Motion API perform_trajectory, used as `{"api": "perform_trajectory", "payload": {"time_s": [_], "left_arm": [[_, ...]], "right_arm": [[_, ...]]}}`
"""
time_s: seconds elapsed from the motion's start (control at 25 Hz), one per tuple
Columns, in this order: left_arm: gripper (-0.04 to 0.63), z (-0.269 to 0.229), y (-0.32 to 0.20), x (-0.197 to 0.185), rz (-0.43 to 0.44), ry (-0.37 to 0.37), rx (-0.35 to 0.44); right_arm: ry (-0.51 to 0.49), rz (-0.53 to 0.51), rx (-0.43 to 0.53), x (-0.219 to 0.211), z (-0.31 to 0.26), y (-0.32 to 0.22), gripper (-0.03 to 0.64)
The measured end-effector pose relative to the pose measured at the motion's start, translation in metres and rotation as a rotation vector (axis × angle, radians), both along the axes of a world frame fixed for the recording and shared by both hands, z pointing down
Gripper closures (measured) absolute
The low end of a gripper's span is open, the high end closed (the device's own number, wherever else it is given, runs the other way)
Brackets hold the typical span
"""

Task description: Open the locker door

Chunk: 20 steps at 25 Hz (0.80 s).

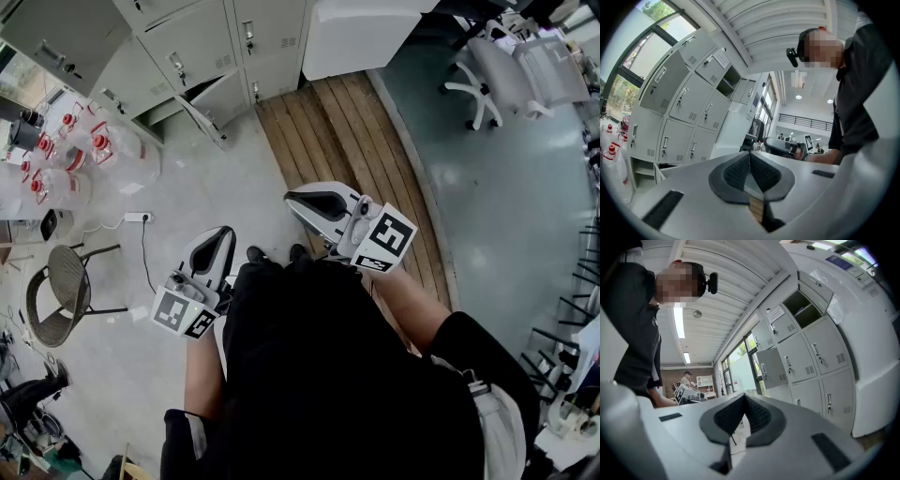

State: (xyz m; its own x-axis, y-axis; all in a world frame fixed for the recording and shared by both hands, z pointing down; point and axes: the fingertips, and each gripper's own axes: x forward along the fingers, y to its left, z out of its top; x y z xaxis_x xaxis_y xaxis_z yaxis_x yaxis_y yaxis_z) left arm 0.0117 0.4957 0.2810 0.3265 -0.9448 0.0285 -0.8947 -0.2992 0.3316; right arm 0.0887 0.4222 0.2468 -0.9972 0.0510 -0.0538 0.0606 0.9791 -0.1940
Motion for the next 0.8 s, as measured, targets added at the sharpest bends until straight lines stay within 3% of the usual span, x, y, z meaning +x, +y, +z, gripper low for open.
{"api": "perform_trajectory", "payload": {"time_s": [0.24,0.52,0.8], "left_arm": [[0.577,0.008,0.007,0.039,0.019,0.0,-0.025],[0.577,0.009,0.006,0.059,0.011,0.031,-0.04],[0.577,0.009,0.009,0.06,0.005,0.012,-0.082]], "right_arm": [[0.007,-0.039,-0.018,0.025,0.009,0.016,0.606],[-0.021,-0.111,-0.049,0.028,0.017,0.032,0.606],[-0.029,-0.132,-0.104,0.031,0.03,0.034,0.606]]}}
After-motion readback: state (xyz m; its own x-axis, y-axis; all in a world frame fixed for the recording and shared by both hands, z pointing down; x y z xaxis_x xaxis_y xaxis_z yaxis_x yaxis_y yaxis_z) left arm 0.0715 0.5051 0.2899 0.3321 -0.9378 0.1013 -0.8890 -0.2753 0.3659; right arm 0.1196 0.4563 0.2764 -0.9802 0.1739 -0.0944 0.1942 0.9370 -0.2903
